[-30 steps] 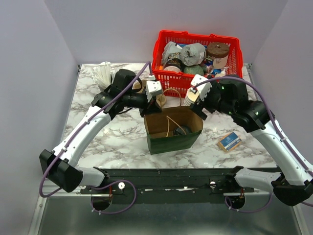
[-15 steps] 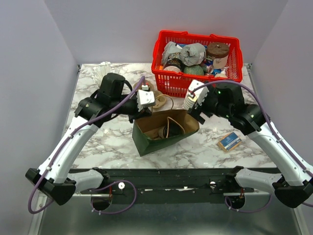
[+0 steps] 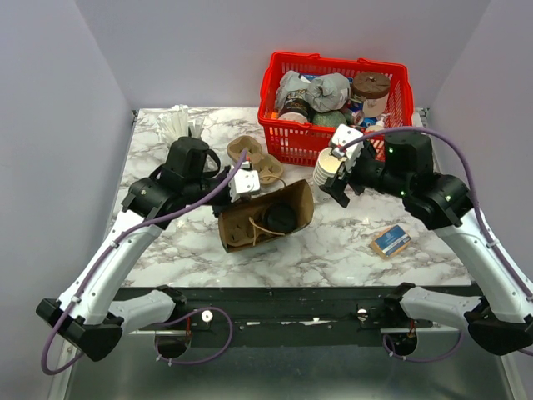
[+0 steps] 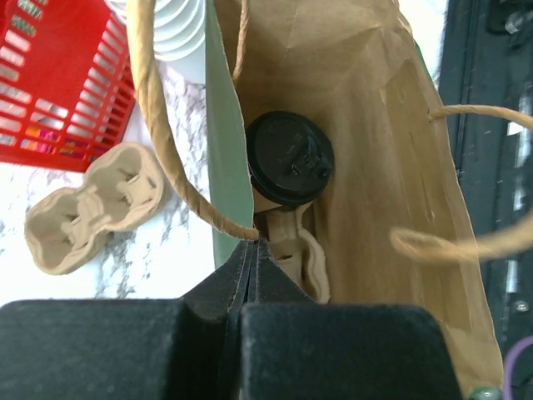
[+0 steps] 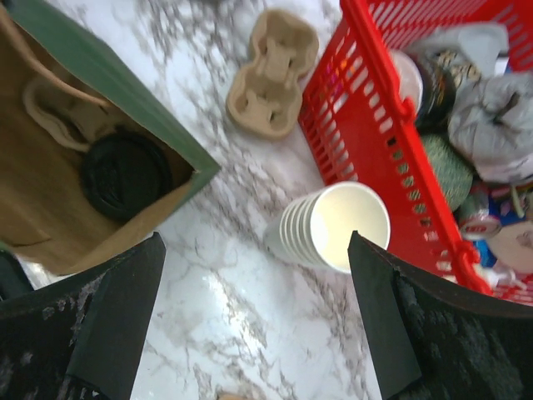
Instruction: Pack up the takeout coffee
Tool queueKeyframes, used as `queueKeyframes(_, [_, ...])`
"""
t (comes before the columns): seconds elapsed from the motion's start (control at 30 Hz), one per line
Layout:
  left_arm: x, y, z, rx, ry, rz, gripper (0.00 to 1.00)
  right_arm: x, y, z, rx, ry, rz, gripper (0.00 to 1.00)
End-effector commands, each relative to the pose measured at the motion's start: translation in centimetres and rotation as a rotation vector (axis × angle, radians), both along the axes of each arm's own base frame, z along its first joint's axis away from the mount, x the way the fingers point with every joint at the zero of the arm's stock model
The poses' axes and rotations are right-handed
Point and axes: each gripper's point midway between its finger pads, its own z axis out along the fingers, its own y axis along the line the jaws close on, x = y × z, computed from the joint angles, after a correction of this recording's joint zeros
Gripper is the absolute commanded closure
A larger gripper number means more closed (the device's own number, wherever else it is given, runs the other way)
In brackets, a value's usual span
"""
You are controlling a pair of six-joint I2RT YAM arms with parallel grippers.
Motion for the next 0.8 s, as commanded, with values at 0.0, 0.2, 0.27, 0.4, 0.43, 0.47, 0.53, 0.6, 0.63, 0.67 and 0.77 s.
queueKeyframes(0.0, [1.3,0.6,-0.3,0.036,-0.110,0.016,1.00,-1.3,1.6,3.4,0.122,-0.020,0.086,0.00])
queueKeyframes(0.2, [0.6,0.4,-0.3,0.009,-0.140,0.000,1.00,-0.1,1.5,1.5,0.079,-0.002,0.047,0.00])
queueKeyframes(0.27, [0.6,0.3,-0.3,0.001,-0.128,0.008,1.00,0.0,1.7,1.2,0.077,0.006,0.049,0.00])
queueKeyframes(0.4, [1.7,0.0,0.2,-0.027,-0.124,0.067,1.00,0.5,2.0,1.2,0.078,0.008,0.047,0.00])
queueKeyframes(0.43, [2.0,0.0,0.3,-0.035,-0.112,0.089,0.99,0.6,2.1,1.4,0.080,0.004,0.045,0.00])
queueKeyframes(0.47, [2.2,0.0,0.3,-0.036,-0.111,0.101,0.98,0.9,2.2,1.2,0.076,0.006,0.044,0.00])
queueKeyframes(0.53, [3.2,0.2,0.5,-0.031,-0.130,0.144,0.90,1.2,2.3,1.5,0.074,-0.002,0.042,0.00])
queueKeyframes(0.6, [4.0,0.2,1.1,-0.050,-0.136,0.185,0.71,1.6,2.5,1.3,0.064,-0.003,0.043,0.00])
queueKeyframes(0.63, [4.5,0.4,1.2,-0.046,-0.140,0.212,0.64,1.7,2.6,1.5,0.064,-0.009,0.044,0.00])
queueKeyframes(0.67, [4.8,0.5,1.4,-0.058,-0.132,0.232,0.54,1.9,2.6,1.6,0.061,-0.015,0.046,0.00])
queueKeyframes(0.77, [5.5,0.7,2.9,-0.091,-0.132,0.270,0.39,2.3,3.1,2.1,0.065,-0.027,0.056,0.00])
